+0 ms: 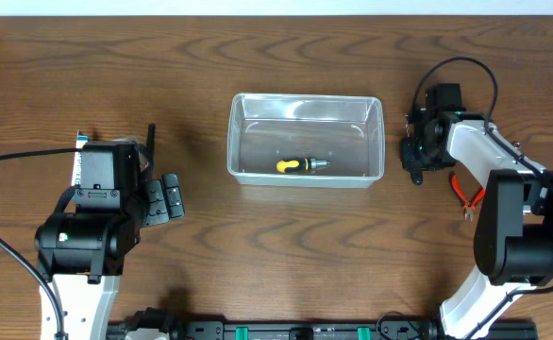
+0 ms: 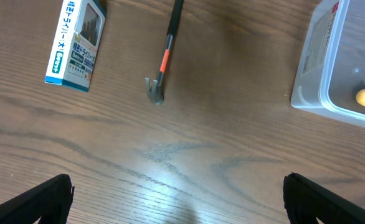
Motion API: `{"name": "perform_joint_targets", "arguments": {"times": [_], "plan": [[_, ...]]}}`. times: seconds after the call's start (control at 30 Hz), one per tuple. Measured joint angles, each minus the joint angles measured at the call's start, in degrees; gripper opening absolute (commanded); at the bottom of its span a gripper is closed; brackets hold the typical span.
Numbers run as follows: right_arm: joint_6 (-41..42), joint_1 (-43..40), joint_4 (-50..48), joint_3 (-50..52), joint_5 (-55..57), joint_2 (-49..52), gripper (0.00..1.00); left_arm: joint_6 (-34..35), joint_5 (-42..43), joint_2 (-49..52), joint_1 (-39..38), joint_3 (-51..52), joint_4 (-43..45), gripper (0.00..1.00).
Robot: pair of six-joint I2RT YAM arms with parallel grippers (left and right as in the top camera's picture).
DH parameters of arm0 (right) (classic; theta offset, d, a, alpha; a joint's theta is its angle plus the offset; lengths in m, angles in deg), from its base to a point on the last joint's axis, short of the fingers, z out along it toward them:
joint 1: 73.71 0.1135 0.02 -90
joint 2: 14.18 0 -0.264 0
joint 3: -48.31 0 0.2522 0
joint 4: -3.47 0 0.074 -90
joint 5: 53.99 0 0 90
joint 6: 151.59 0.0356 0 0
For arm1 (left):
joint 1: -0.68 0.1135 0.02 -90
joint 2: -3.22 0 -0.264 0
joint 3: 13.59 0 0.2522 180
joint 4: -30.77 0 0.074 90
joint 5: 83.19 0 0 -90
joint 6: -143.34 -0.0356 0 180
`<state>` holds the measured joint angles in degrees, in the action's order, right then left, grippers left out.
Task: Pack container
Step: 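Carry the small screwdriver into the container and release it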
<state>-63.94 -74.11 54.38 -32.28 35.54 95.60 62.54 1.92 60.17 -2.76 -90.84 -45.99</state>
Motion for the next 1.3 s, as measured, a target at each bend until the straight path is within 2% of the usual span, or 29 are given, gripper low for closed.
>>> {"name": "perform_joint_targets", "arguments": {"times": [0.13, 0.3, 0.47, 0.6, 0.73, 0.87, 1.07, 1.2, 1.27, 1.3], "plan": [[-0.3, 0.0, 6.2, -3.8, 0.1, 0.2, 0.01, 0.0, 0.0, 0.0, 0.0, 0.0, 0.0, 0.98], [-4.3, 1.9, 13.0, -17.1, 0.5, -2.6, 0.01, 0.0, 0.0, 0.0, 0.0, 0.0, 0.0, 0.98], [-15.9, 10.2, 17.5, -28.4, 0.0, -9.4, 0.01, 0.0, 0.0, 0.0, 0.0, 0.0, 0.0, 0.98], [-27.3, 17.2, 20.7, -29.8, -4.0, -11.1, 0.01, 0.0, 0.0, 0.0, 0.0, 0.0, 0.0, 0.98], [-38.1, 22.3, 21.8, -28.7, -8.1, -6.7, 0.01, 0.0, 0.0, 0.0, 0.0, 0.0, 0.0, 0.98], [-43.8, 24.5, 21.8, -27.8, -9.6, 0.5, 0.01, 0.0, 0.0, 0.0, 0.0, 0.0, 0.0, 0.98], [-46.7, 24.7, 21.1, -27.3, -10.1, 10.5, 0.01, 0.0, 0.0, 0.0, 0.0, 0.0, 0.0, 0.98], [-47.3, 24.7, 21.3, -27.1, -10.1, 13.6, 0.02, 0.0, 0.0, 0.0, 0.0, 0.0, 0.0, 0.98], [-47.4, 24.7, 21.0, -27.0, -10.1, 13.7, 0.15, 0.0, 0.0, 0.0, 0.0, 0.0, 0.0, 0.98], [-47.6, 24.7, 20.7, -27.0, -10.1, 13.7, 0.3, 0.0, 0.0, 0.0, 0.0, 0.0, 0.0, 0.98]]}}
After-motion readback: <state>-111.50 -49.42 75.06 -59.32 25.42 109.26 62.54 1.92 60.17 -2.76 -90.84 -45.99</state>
